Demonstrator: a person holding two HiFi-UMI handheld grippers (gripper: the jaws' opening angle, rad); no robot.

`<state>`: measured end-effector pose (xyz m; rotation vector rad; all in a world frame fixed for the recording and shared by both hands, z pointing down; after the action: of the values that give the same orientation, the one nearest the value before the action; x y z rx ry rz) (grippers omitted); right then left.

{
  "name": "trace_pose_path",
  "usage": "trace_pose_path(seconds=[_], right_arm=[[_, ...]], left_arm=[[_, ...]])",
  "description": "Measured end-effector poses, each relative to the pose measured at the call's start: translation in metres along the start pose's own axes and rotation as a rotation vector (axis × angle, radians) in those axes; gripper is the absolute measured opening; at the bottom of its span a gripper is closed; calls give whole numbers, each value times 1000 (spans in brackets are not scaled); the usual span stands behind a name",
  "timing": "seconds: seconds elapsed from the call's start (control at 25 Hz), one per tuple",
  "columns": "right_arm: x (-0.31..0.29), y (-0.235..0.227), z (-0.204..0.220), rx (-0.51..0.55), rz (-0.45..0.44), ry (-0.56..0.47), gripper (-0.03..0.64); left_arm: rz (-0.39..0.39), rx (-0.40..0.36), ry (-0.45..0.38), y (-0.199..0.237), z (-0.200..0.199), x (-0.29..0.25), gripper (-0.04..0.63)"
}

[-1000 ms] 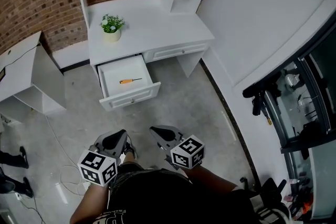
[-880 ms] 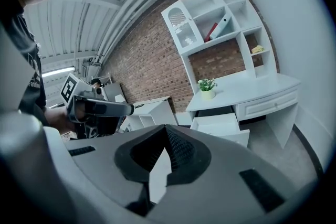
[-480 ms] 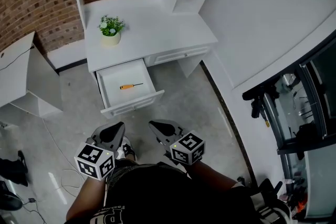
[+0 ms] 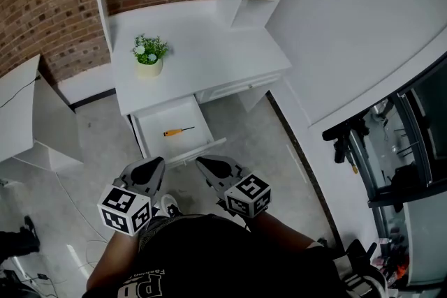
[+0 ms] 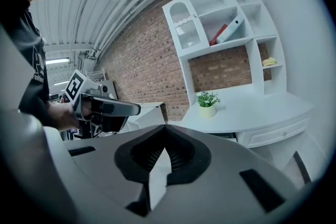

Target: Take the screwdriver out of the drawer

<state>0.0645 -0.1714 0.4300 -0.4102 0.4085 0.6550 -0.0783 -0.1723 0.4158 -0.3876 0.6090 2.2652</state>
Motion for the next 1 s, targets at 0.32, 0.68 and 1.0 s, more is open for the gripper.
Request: trace_pose_path(seconds=[0.32,0.68,1.0], right_arm=[[-40,-21,-22,-2,49,9,6],[-66,-32,-37,7,73,48,6],[-81,-42,-39,24,72,89,6]], left_arm=[[30,-29,12,51,-19,-17,17],[37,-23,20,86,-24,-19,17],[30,9,80,100,-9,-25,17]])
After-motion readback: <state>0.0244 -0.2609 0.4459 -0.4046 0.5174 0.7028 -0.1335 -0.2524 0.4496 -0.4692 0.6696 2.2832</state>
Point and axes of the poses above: the fingertips, and each gripper's own axes: x backward along the fingers, y to its left, z out of its underside, the point moved 4 cm from there along x, backward along the fingers, and after that the axes turned 9 degrees about y, right-handed, at the moved point
